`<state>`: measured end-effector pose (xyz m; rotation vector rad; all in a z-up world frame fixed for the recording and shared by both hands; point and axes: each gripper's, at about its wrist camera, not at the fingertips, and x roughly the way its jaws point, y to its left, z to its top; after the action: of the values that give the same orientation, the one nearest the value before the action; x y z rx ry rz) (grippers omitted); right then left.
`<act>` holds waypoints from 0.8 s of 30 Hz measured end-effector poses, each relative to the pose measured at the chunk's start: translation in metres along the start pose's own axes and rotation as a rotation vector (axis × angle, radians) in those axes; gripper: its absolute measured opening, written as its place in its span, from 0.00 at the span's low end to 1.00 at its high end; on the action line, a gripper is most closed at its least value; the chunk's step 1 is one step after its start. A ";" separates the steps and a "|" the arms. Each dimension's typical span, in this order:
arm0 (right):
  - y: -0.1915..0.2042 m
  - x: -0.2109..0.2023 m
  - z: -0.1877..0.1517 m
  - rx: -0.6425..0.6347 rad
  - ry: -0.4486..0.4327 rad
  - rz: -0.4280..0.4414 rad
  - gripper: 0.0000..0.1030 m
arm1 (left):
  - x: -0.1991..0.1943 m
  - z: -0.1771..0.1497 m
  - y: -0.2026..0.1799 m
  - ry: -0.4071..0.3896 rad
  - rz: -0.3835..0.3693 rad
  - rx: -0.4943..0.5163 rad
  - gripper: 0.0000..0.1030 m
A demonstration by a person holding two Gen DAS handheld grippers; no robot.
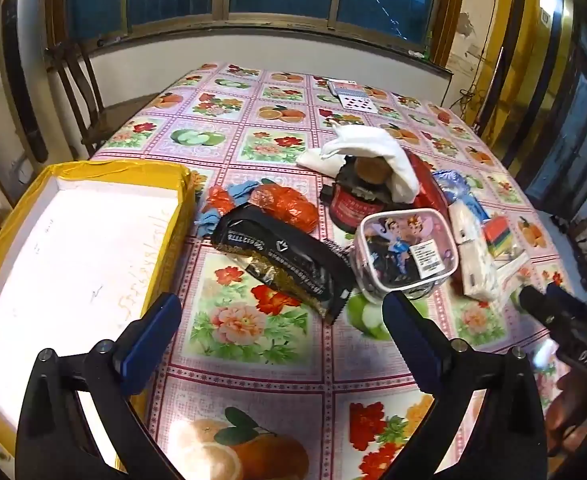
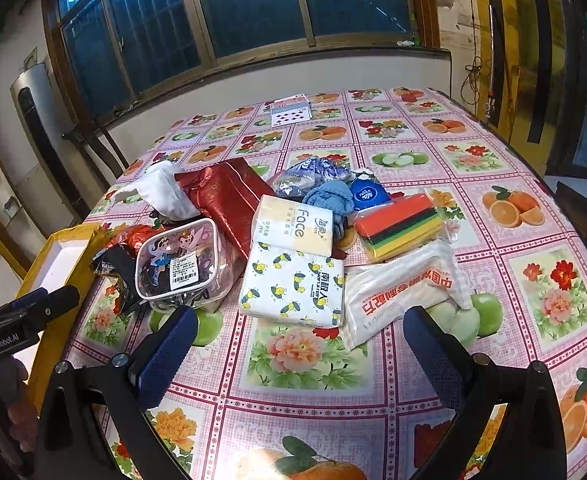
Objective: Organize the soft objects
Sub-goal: 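Reach the left tool toward the clear cartoon plastic box, then lift the cartoon box with the left tool while the right grasps the lemon pack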
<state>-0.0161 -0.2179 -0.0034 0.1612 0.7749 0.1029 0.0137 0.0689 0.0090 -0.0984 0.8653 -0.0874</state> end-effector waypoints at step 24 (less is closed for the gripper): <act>-0.053 0.005 -0.004 0.172 0.098 0.088 1.00 | 0.045 0.016 -0.076 0.082 -0.297 0.457 0.98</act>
<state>-0.0130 -0.2691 -0.0194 0.3563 0.8744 0.1284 0.0518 -0.0107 -0.0052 0.2075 0.8886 -0.5668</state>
